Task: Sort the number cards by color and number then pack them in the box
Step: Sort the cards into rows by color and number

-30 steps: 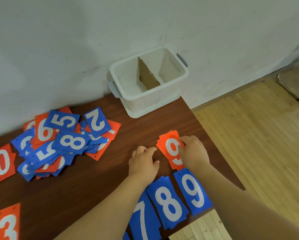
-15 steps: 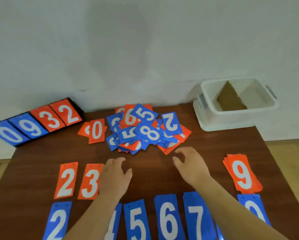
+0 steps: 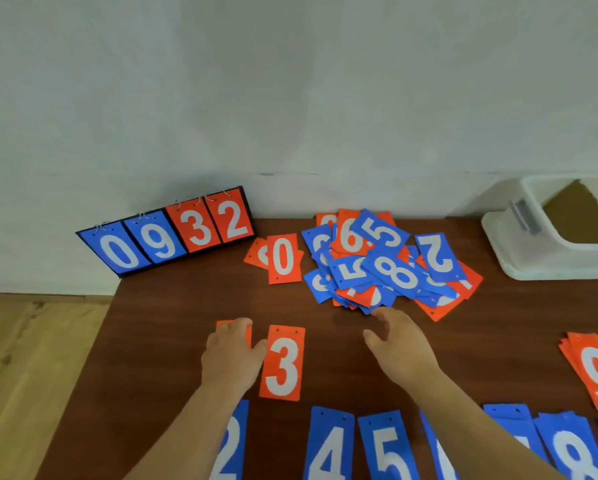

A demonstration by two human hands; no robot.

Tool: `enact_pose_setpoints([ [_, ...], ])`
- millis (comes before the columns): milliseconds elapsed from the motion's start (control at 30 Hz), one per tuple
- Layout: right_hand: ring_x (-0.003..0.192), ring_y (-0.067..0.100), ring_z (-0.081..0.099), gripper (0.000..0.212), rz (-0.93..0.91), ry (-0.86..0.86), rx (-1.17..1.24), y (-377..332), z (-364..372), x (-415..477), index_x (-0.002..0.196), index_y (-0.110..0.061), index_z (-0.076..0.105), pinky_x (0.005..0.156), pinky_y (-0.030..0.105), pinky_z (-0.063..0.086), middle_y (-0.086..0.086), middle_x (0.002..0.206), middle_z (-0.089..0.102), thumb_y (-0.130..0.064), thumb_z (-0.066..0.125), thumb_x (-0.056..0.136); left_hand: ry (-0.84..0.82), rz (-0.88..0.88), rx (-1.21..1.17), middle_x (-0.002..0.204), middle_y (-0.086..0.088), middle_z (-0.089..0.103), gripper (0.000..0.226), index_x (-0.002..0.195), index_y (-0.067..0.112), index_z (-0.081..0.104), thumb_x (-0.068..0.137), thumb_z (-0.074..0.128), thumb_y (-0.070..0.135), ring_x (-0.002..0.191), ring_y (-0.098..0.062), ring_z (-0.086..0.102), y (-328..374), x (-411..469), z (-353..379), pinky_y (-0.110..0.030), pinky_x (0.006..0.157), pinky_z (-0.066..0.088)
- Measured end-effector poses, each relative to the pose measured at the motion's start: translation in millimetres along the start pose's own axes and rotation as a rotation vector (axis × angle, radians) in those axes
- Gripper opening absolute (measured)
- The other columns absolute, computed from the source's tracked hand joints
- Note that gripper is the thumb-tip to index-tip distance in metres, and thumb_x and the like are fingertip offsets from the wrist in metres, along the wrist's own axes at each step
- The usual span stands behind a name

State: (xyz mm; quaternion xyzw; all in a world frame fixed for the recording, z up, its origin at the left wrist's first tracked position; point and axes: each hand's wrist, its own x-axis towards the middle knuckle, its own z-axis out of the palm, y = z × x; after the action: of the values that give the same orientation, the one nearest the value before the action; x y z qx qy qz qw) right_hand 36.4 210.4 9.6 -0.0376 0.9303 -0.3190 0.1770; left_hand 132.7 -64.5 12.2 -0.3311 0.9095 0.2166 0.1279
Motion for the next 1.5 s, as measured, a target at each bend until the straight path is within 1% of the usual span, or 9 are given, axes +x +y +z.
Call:
enact_pose_setpoints([
  [433, 0.123, 0.019, 0.053, 0.052, 0.114, -0.002, -0.098, -24, 16, 36, 0.14, -0.029, 0.053, 0.097, 0.036, 0.052, -0.001, 0.139, 0.052, -0.041, 0.069, 0.092, -0.05, -0.047, -0.093, 0.144, -0.003, 0.048, 0.064, 0.146, 0.032, 0.044, 0.09, 0.071, 0.048, 0.128, -0.025, 0.053, 18, 76, -10, -0.038, 0.09, 0.055],
  [733, 0.133, 0.03, 0.048, 0.054, 0.225, 0.097, -0.193, 8, -14, 130, 0.141, -0.018, 0.054, 0.105, 0.044, 0.048, 0.008, 0.146, 0.049, -0.028, 0.072, 0.091, -0.127, -0.089, -0.101, 0.151, -0.009, 0.033, 0.075, 0.155, 0.035, 0.028, 0.092, 0.067, 0.05, 0.136, -0.033, 0.042, 84, 149, 10, -0.047, 0.099, 0.052],
  [867, 0.133, 0.031, 0.044, 0.055, 0.24, 0.052, -0.282, 26, -12, 159, 0.141, -0.017, 0.049, 0.107, 0.045, 0.046, 0.007, 0.145, 0.045, -0.029, 0.071, 0.093, -0.092, -0.112, -0.05, 0.155, -0.011, 0.028, 0.087, 0.157, 0.033, 0.021, 0.088, 0.069, 0.057, 0.138, -0.036, 0.036, 105, 169, 26, -0.049, 0.101, 0.048],
  [967, 0.131, 0.031, 0.045, 0.057, 0.248, 0.032, -0.307, 40, -11, 168, 0.142, -0.018, 0.048, 0.104, 0.045, 0.048, 0.007, 0.145, 0.046, -0.029, 0.071, 0.091, -0.072, -0.138, -0.013, 0.157, -0.012, 0.024, 0.091, 0.156, 0.032, 0.02, 0.086, 0.072, 0.057, 0.14, -0.039, 0.032, 114, 175, 36, -0.053, 0.104, 0.045],
  [1100, 0.128, 0.031, 0.048, 0.062, 0.284, 0.043, -0.459, 45, -16, 170, 0.141, -0.026, 0.048, 0.098, 0.046, 0.051, 0.003, 0.14, 0.051, -0.043, 0.075, 0.087, -0.046, -0.154, -0.038, 0.155, -0.013, 0.024, 0.093, 0.155, 0.035, 0.019, 0.084, 0.077, 0.049, 0.138, -0.041, 0.032, 116, 176, 44, -0.054, 0.102, 0.046],
  [1200, 0.117, 0.029, 0.057, 0.052, 0.307, 0.057, -0.513, 44, -22, 165, 0.135, -0.027, 0.054, 0.09, 0.043, 0.055, 0.003, 0.128, 0.06, -0.039, 0.075, 0.088, -0.048, -0.167, -0.131, 0.152, -0.013, 0.025, 0.095, 0.157, 0.034, 0.021, 0.084, 0.081, 0.041, 0.136, -0.04, 0.037, 113, 175, 46, -0.052, 0.1, 0.049],
  [1300, 0.097, 0.023, 0.063, 0.033, 0.305, 0.095, -0.267, 40, -27, 155, 0.126, -0.024, 0.062, 0.073, 0.037, 0.059, 0.002, 0.12, 0.066, -0.018, 0.068, 0.094, -0.039, -0.121, -0.26, 0.154, -0.013, 0.034, 0.081, 0.156, 0.029, 0.03, 0.09, 0.077, 0.025, 0.132, -0.036, 0.05, 109, 170, 42, -0.048, 0.101, 0.054],
  [1367, 0.087, 0.017, 0.061, 0.023, 0.284, 0.133, -0.05, 32, -32, 144, 0.117, -0.026, 0.064, 0.062, 0.029, 0.054, -0.002, 0.115, 0.066, -0.015, 0.066, 0.096, -0.025, -0.073, -0.356, 0.149, -0.012, 0.048, 0.066, 0.152, 0.026, 0.039, 0.095, 0.071, 0.017, 0.131, -0.033, 0.054, 104, 162, 33, -0.045, 0.101, 0.054],
  [1500, 0.091, 0.013, 0.067, 0.017, 0.286, 0.181, 0.388, 8, -41, 103, 0.1, -0.031, 0.065, 0.064, 0.027, 0.054, -0.005, 0.108, 0.067, -0.018, 0.073, 0.093, -0.022, -0.009, -0.594, 0.146, -0.002, 0.051, 0.051, 0.142, 0.029, 0.05, 0.097, 0.067, 0.013, 0.133, -0.027, 0.052, 90, 129, -1, -0.037, 0.097, 0.051],
])
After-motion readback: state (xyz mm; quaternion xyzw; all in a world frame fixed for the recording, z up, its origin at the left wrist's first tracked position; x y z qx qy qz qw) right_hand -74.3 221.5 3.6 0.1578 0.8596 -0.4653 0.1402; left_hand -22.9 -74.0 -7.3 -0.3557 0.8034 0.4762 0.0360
